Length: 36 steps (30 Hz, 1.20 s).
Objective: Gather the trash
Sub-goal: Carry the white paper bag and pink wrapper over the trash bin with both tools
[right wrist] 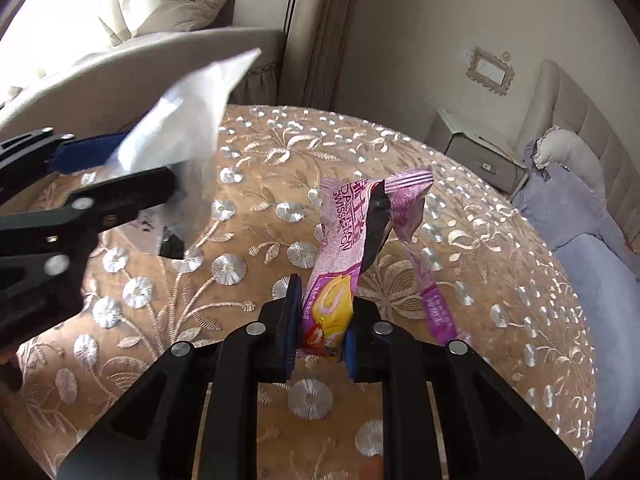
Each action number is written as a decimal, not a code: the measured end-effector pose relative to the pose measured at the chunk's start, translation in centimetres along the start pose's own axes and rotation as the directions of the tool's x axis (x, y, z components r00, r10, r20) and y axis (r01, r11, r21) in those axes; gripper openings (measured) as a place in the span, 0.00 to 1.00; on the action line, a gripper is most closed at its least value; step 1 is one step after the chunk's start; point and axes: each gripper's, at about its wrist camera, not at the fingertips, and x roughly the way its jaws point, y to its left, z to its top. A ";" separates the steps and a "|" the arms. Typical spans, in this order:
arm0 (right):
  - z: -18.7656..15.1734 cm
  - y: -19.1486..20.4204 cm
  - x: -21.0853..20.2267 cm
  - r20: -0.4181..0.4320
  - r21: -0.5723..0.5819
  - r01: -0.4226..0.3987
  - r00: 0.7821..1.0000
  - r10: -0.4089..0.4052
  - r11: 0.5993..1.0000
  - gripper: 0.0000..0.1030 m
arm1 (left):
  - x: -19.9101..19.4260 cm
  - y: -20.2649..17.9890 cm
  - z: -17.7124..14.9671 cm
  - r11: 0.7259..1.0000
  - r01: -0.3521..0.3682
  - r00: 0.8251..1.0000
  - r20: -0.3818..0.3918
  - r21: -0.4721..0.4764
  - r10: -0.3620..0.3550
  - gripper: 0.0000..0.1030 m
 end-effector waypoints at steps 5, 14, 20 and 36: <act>-1.1 0.3 -8.4 0.116 0.024 0.032 0.993 -0.035 0.999 0.17 | -1.5 -1.3 0.2 0.999 0.008 0.999 0.053 0.034 -0.010 0.45; -6.9 -0.7 -20.2 0.183 0.114 0.139 0.970 -0.159 0.984 0.17 | -9.8 -7.6 -1.1 0.992 0.107 0.988 0.104 0.069 -0.114 0.45; -11.9 -2.1 -24.5 0.165 0.200 0.191 0.960 -0.225 0.961 0.17 | -15.5 -12.1 -3.3 0.972 0.222 0.968 0.100 0.078 -0.229 0.45; -23.9 -5.1 -32.7 0.117 0.411 0.285 0.926 -0.360 0.866 0.17 | -23.0 -26.1 -9.0 0.854 0.419 0.892 0.038 0.308 -0.451 0.45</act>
